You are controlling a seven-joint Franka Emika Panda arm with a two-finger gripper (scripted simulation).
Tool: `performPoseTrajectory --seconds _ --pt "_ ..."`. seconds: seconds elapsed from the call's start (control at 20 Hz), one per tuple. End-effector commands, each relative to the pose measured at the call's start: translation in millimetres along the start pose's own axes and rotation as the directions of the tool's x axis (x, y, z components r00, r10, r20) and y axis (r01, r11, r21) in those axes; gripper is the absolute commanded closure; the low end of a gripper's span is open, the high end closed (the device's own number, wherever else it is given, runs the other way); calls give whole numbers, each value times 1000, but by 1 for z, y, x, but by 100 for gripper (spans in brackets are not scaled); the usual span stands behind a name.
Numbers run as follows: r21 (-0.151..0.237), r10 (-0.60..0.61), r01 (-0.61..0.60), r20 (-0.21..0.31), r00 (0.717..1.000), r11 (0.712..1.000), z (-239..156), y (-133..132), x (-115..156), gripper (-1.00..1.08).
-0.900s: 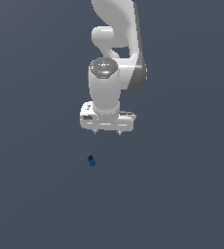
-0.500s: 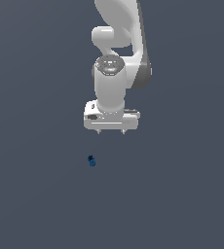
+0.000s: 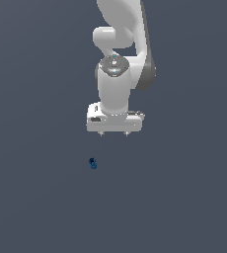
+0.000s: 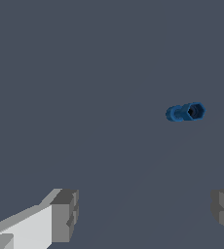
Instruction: Pick up the object and move it to a goal position.
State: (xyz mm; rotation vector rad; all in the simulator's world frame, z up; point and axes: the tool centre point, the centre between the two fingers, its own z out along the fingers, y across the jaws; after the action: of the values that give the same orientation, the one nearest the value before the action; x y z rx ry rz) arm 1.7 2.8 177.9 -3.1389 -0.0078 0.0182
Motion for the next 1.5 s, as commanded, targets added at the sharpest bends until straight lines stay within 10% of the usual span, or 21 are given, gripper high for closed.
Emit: performPoseTrajectory --seconds 0.0,1.45 --pt "1 6 -6 0 1000 1000 4 5 4 -92" --pt "-2 99 -99 -11 995 995 87 99 65 -92"
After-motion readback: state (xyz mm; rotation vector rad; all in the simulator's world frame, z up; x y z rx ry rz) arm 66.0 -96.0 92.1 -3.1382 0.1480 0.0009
